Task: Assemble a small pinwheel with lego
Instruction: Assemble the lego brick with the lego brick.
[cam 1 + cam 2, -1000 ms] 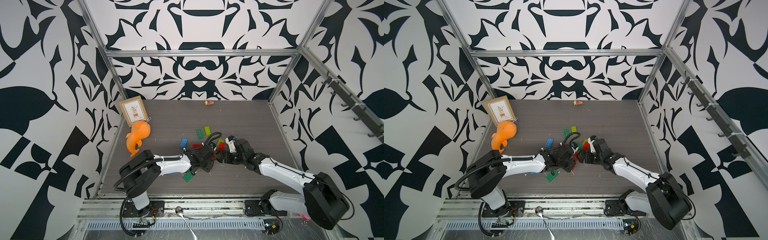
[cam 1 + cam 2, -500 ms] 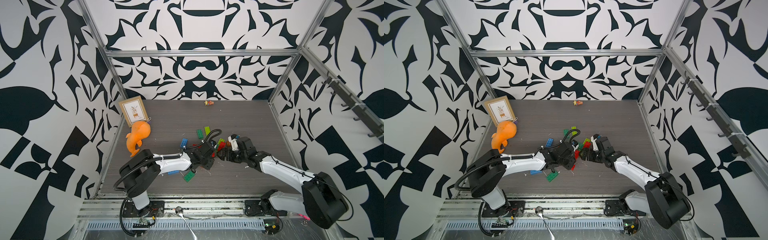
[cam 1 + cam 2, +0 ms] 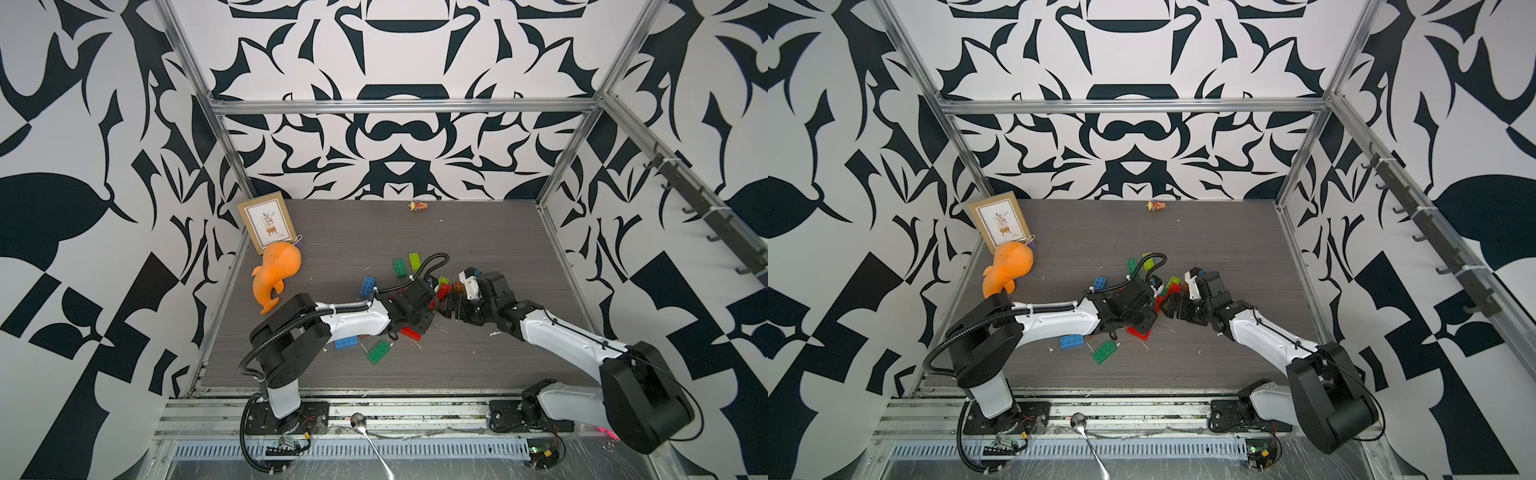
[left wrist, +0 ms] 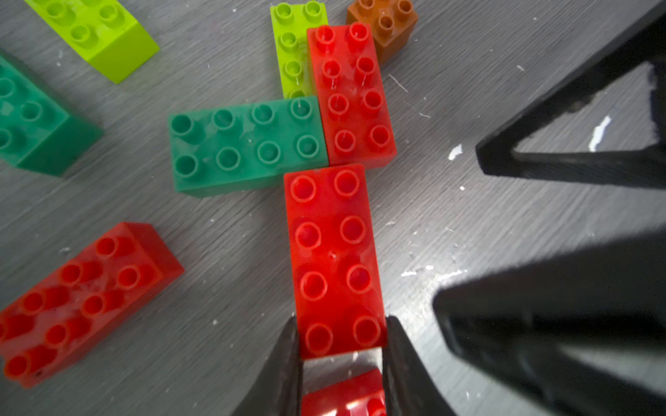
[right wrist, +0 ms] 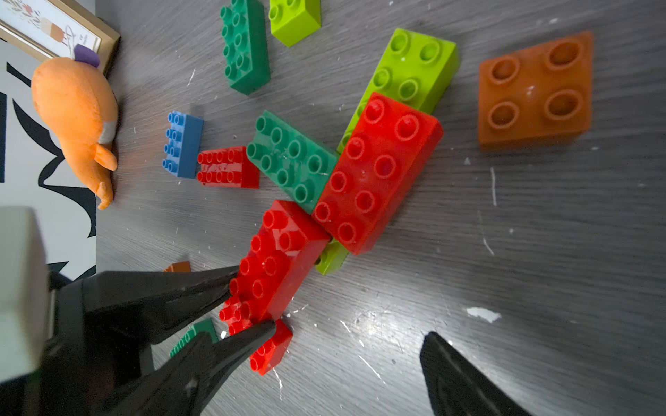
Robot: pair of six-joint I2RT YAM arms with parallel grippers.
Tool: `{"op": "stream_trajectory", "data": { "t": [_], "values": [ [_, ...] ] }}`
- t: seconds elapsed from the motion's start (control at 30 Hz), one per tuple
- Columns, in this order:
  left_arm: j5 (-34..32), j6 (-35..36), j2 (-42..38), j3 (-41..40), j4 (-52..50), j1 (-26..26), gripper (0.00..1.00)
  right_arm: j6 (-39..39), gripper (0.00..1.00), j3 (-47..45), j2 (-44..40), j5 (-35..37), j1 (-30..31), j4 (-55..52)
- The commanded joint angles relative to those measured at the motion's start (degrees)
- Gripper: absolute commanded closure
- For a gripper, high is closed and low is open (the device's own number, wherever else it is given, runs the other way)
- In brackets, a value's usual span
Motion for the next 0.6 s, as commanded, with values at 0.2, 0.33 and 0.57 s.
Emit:
{"op": "stream_trajectory", "data": {
  "t": [0.2, 0.33, 0.57],
  "values": [
    [-0.4, 1.2, 2.2, 1.8, -2.1, 1.6, 0.76, 0.9, 0.08, 4.2, 2.8, 0.4, -0.4, 0.7],
    [0.0, 1.8, 2.5, 2.1, -2.1, 1.6, 0.76, 0.7, 0.10, 4.8, 3.9, 1.2, -0.3, 0.3],
    [0.6, 3.4, 3.2, 3.6, -2.9, 1.7, 0.75, 0.7, 0.12, 5.8, 6.0, 3.4, -0.3, -0.3]
  ]
}}
